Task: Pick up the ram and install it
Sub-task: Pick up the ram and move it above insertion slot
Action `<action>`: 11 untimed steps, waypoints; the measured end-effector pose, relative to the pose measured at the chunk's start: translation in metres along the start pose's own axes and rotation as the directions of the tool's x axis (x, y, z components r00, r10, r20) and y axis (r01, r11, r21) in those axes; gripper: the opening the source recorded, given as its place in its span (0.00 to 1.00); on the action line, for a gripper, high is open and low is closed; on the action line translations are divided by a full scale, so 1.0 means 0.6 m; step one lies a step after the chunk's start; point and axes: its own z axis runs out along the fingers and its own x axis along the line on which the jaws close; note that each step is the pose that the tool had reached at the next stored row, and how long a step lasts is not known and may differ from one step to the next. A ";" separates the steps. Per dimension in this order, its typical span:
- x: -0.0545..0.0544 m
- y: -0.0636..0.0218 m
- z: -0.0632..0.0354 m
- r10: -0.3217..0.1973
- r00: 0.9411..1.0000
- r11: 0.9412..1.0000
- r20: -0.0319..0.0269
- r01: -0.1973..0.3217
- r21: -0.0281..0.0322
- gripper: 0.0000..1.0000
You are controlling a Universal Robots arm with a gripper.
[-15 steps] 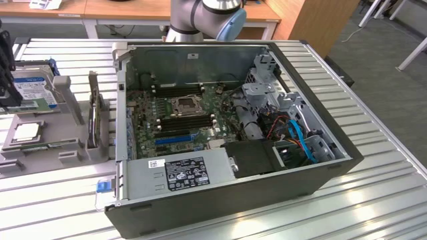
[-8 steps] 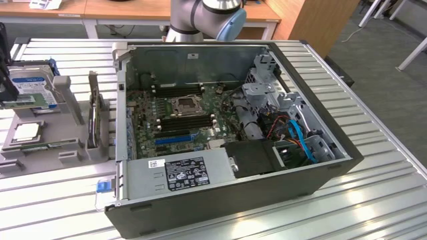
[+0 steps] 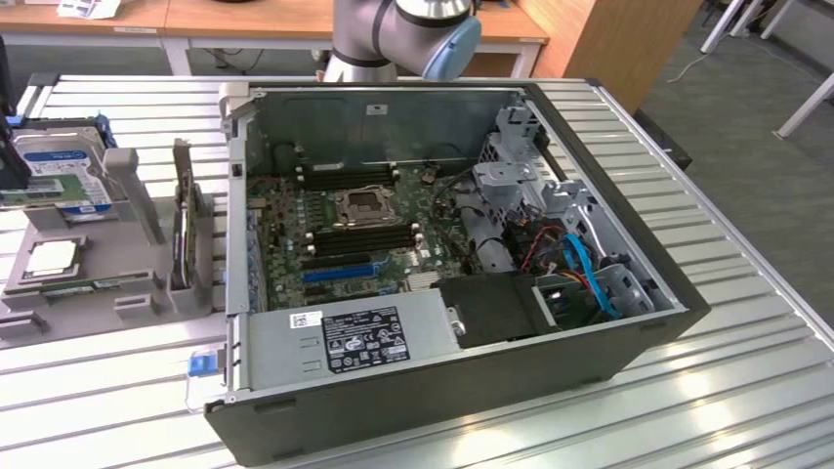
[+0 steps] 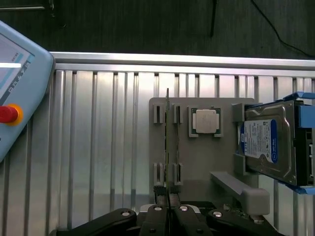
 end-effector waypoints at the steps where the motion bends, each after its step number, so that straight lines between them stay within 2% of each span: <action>1: 0.000 0.000 -0.001 0.000 1.000 1.000 0.000 0.000 0.000 0.11; 11: 0.000 -0.002 -0.002 0.000 1.000 1.000 0.000 0.000 0.000 0.11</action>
